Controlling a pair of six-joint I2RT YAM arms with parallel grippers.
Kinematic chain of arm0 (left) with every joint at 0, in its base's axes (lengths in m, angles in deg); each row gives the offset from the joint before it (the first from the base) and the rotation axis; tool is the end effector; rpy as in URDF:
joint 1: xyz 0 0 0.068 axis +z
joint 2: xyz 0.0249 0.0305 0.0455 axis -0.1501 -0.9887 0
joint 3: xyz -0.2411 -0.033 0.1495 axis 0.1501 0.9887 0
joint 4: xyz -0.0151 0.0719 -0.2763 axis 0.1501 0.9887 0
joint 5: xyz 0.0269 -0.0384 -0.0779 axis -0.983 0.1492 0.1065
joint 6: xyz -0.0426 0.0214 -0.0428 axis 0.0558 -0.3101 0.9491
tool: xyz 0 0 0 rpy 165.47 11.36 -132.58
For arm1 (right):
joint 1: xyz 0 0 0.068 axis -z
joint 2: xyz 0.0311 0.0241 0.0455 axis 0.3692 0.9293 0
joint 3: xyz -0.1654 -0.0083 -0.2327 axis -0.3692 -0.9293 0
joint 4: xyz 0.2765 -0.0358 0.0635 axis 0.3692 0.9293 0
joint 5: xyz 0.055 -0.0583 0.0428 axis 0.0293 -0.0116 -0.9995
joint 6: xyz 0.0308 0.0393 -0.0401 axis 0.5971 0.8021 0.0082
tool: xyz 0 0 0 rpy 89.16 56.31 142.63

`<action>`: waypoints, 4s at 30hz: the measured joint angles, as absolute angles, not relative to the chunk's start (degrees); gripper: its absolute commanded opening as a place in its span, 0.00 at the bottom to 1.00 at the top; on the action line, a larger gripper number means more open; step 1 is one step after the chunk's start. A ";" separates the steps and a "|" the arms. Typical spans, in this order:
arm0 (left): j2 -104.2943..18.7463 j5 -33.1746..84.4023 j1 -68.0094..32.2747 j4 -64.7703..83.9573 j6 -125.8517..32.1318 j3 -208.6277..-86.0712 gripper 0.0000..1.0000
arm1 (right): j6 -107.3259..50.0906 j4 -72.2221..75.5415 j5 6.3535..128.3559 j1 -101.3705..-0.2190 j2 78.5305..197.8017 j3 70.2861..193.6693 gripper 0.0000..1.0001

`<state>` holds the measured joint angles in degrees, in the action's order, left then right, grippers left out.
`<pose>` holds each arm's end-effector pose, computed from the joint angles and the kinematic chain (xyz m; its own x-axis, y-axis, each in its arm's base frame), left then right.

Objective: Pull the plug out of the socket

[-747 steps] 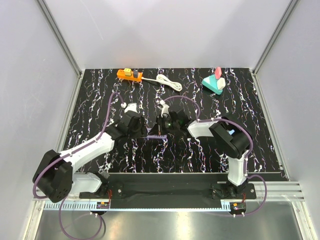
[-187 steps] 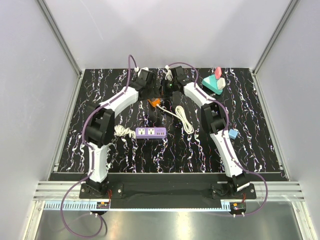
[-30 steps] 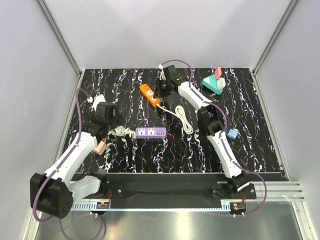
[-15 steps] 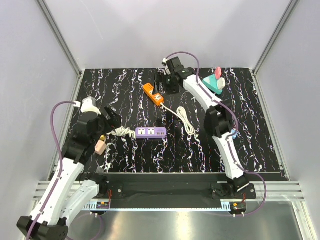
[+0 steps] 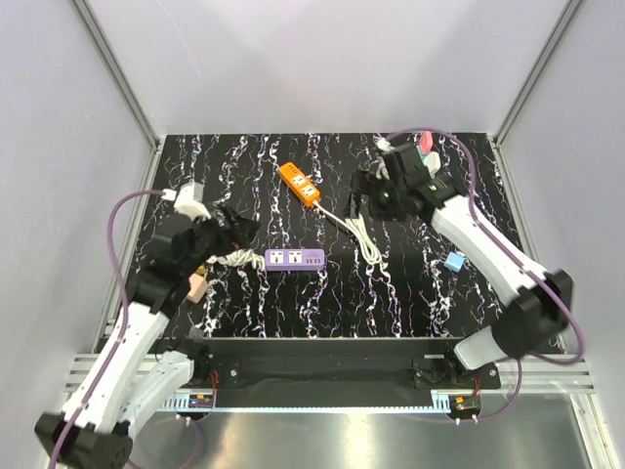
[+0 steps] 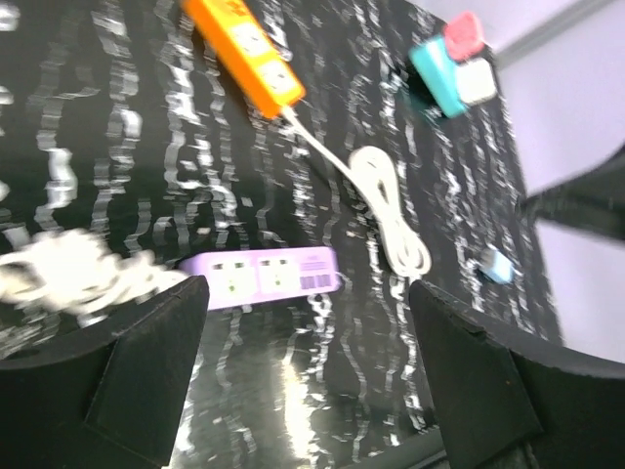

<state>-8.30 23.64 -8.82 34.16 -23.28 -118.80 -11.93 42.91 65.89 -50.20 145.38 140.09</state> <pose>0.1839 -0.0636 0.3260 -0.4921 -0.4453 -0.7480 0.1383 0.8084 -0.5722 0.3225 0.1843 0.3399 -0.8097 0.0080 -0.5868 -0.2667 0.8857 0.3800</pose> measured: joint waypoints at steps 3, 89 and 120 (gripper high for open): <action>-13.34 25.87 -10.85 29.24 -21.64 -118.66 0.88 | -9.67 43.26 70.20 -50.01 137.68 132.05 1.00; -97.60 31.64 -23.53 -13.91 -13.05 -176.37 0.80 | -18.07 20.64 66.53 -15.23 182.80 160.63 0.72; -99.77 34.13 -24.16 -13.84 -11.65 -176.80 0.80 | -19.75 20.83 64.27 -15.23 186.73 164.57 0.31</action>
<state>-99.77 34.13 -24.16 -13.84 -11.65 -176.80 -19.75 20.83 64.27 -15.23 186.73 164.57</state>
